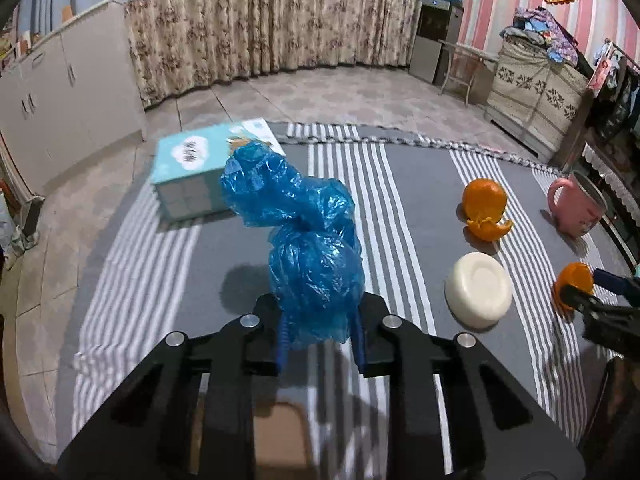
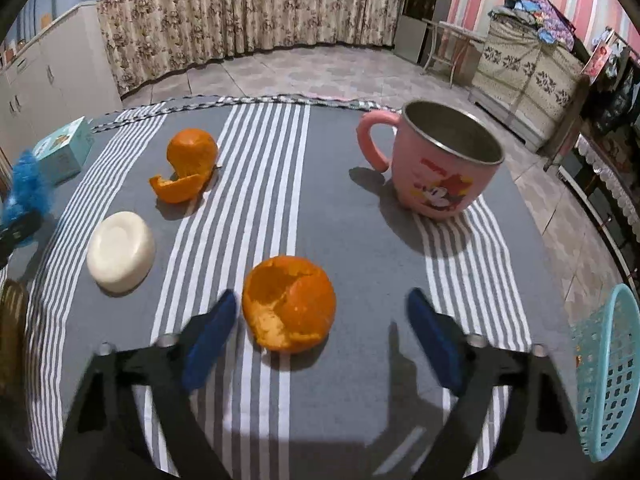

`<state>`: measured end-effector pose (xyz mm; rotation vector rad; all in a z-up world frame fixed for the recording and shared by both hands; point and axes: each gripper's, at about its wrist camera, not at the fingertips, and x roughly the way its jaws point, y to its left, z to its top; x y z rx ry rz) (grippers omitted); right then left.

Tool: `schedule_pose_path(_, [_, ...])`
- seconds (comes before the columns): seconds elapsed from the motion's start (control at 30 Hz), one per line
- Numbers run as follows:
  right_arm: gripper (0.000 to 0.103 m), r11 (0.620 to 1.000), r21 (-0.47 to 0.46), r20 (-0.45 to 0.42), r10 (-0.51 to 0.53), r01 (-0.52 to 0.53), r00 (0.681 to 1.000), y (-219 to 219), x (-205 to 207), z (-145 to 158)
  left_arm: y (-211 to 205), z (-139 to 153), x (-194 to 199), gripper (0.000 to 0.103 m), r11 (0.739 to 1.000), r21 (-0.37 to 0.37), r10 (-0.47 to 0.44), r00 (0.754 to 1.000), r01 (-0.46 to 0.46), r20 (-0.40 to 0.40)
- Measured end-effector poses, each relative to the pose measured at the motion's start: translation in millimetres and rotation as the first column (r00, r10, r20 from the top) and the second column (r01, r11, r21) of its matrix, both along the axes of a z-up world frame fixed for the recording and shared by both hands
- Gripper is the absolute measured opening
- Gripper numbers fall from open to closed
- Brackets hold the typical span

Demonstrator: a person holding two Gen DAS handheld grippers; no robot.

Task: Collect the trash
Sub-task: 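Grasp the blue plastic bag with the left tool while the right tool grasps the orange peel, then carry the blue bag and orange peel in both tools over the blue basket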

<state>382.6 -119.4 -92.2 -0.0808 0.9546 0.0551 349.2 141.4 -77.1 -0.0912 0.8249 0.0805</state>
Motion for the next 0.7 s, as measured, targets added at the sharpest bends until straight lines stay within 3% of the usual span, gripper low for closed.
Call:
schedule_pose_path(0.17, [0.045, 0.998, 0.035, -0.042, 0.056, -0.054, 0.998, 7.8, -0.3, -8.0, 10.5, 12.1, -23.0, 0.022, 1.0, -0.024, 0.017, 0.999, -0.016, 0.029])
schedule_pose_path(0.27, [0.038, 0.997, 0.049, -0.024, 0.059, -0.057, 0.998, 6.7, -3.5, -5.5, 9.0, 17.8, -32.8, 0.022, 1.0, -0.022, 0.021, 0.999, -0.02, 0.038])
schedule_pose_path(0.6, [0.037, 0.992, 0.124, 0.09, 0.021, -0.032, 0.996, -38.5, -39.1, 38.8, -27.0, 36.2, -50.1, 0.022, 1.0, 0.001, -0.012, 0.997, 0.012, 0.078])
schedule_pose_path(0.7, [0.037, 0.994, 0.105, 0.147, 0.005, -0.021, 0.989, -61.7, -56.0, 53.9, -46.0, 43.3, -53.8, 0.022, 1.0, 0.006, -0.031, 0.995, 0.031, 0.099])
